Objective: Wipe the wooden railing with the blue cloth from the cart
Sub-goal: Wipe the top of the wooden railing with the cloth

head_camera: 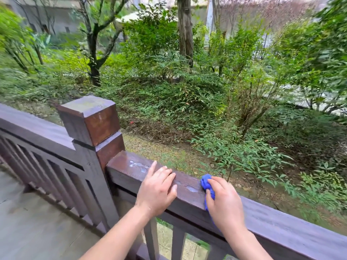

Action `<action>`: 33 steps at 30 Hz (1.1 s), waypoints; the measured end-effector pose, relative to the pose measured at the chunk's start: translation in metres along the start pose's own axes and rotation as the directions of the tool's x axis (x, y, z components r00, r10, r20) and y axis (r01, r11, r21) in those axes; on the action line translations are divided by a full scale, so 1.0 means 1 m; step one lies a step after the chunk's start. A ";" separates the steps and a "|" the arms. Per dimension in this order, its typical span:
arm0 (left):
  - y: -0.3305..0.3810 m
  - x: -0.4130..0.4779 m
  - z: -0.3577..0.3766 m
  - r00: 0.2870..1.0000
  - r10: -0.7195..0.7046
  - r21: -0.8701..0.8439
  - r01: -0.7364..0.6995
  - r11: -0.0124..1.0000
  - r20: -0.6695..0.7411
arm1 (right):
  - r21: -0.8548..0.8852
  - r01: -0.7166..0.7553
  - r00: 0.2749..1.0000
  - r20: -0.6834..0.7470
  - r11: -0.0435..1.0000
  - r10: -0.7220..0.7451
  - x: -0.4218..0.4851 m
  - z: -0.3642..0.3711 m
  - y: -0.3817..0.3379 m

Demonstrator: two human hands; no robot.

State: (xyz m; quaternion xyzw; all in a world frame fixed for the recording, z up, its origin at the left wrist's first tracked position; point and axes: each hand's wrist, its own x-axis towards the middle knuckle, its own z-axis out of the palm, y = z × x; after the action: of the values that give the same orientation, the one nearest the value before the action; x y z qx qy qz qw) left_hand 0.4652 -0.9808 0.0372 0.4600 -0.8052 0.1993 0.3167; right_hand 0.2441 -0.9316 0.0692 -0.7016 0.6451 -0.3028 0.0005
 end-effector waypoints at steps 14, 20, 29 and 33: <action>-0.186 0.125 -0.125 0.904 -0.426 0.487 0.356 0.798 0.037 | 0.040 0.033 0.999 -0.018 0.999 -0.032 0.008 0.021 -0.024; -0.188 0.118 -0.124 0.933 -0.358 0.551 0.284 0.784 0.027 | 0.020 0.150 0.988 0.031 0.988 -0.151 -0.012 0.005 -0.005; -0.171 0.122 -0.131 0.922 -0.386 0.503 0.324 0.801 0.022 | 0.045 0.189 0.982 -0.018 0.981 -0.188 0.009 0.022 -0.025; -0.169 0.122 -0.134 0.921 -0.390 0.500 0.334 0.799 0.007 | 0.046 0.051 0.998 -0.025 0.998 -0.050 0.025 0.014 -0.026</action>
State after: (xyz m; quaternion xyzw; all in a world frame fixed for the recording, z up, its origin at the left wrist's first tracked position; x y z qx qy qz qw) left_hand 0.6096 -1.0575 0.2235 0.6805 -0.6415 0.3063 0.1774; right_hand 0.2735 -0.9554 0.0782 -0.7137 0.6199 -0.3261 0.0013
